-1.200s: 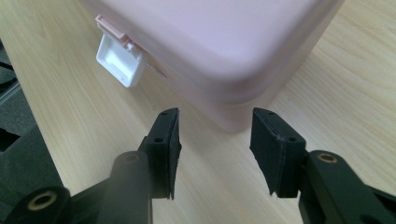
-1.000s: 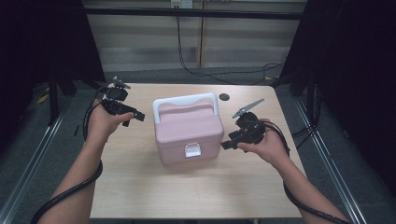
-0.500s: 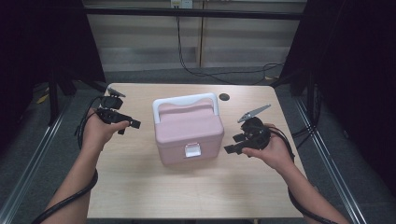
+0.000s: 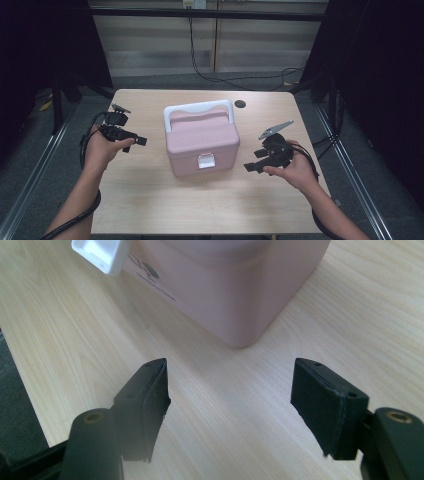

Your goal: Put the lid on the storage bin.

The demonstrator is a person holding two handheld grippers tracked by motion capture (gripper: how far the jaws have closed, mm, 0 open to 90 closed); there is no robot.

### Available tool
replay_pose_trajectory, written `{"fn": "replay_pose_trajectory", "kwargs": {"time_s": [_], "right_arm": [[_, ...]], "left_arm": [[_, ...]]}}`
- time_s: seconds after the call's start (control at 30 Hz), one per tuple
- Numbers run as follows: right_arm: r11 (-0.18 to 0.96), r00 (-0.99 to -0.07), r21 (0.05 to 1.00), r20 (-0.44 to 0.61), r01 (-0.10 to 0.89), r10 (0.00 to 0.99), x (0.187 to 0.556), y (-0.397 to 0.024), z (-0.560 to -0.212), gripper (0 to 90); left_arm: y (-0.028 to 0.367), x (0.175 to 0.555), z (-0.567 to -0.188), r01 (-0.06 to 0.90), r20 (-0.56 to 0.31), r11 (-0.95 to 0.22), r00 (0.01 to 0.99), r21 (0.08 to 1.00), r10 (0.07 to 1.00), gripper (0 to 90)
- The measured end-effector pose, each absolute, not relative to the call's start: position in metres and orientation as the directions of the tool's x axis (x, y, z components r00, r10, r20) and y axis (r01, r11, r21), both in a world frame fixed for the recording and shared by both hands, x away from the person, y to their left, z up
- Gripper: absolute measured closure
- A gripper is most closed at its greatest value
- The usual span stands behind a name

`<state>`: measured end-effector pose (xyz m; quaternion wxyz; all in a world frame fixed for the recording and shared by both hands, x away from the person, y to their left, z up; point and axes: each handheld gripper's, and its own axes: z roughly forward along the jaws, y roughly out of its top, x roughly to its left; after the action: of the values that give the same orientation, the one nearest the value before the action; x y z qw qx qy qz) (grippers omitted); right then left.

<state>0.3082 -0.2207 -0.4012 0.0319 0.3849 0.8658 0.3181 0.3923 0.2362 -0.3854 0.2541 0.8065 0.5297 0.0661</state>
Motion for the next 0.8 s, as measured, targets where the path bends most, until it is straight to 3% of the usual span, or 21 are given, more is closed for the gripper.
{"fn": "replay_pose_trajectory", "kwargs": {"time_s": [0.8], "right_arm": [[0.515,-0.696,0.549,0.183,0.658,0.694,0.289,-0.24,-0.436,29.2]], "left_arm": [[0.256,0.377,-0.415,0.824,-0.167,-0.305,0.426,0.478,0.889,22.9]]}}
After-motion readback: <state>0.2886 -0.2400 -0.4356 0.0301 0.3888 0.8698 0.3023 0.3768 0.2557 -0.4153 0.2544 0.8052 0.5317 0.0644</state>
